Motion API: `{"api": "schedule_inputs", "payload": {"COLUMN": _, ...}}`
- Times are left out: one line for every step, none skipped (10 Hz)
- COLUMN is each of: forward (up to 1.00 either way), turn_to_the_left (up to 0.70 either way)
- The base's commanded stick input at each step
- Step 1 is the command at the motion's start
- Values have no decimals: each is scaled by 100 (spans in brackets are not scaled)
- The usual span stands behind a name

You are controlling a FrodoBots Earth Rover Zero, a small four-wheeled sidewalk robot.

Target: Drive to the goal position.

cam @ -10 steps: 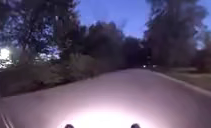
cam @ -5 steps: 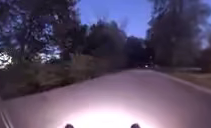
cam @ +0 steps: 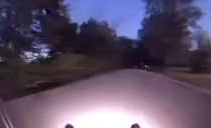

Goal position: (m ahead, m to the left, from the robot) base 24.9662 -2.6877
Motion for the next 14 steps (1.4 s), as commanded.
{"api": "schedule_inputs", "payload": {"forward": 100, "turn_to_the_left": 0}}
{"api": "schedule_inputs", "payload": {"forward": 100, "turn_to_the_left": 0}}
{"api": "schedule_inputs", "payload": {"forward": 100, "turn_to_the_left": 0}}
{"api": "schedule_inputs", "payload": {"forward": 100, "turn_to_the_left": 0}}
{"api": "schedule_inputs", "payload": {"forward": 100, "turn_to_the_left": 0}}
{"api": "schedule_inputs", "payload": {"forward": 100, "turn_to_the_left": 0}}
{"api": "schedule_inputs", "payload": {"forward": 100, "turn_to_the_left": 0}}
{"api": "schedule_inputs", "payload": {"forward": 100, "turn_to_the_left": 0}}
{"api": "schedule_inputs", "payload": {"forward": 100, "turn_to_the_left": 0}}
{"api": "schedule_inputs", "payload": {"forward": 100, "turn_to_the_left": 0}}
{"api": "schedule_inputs", "payload": {"forward": 100, "turn_to_the_left": 0}}
{"api": "schedule_inputs", "payload": {"forward": 100, "turn_to_the_left": 0}}
{"api": "schedule_inputs", "payload": {"forward": 100, "turn_to_the_left": 0}}
{"api": "schedule_inputs", "payload": {"forward": 100, "turn_to_the_left": 0}}
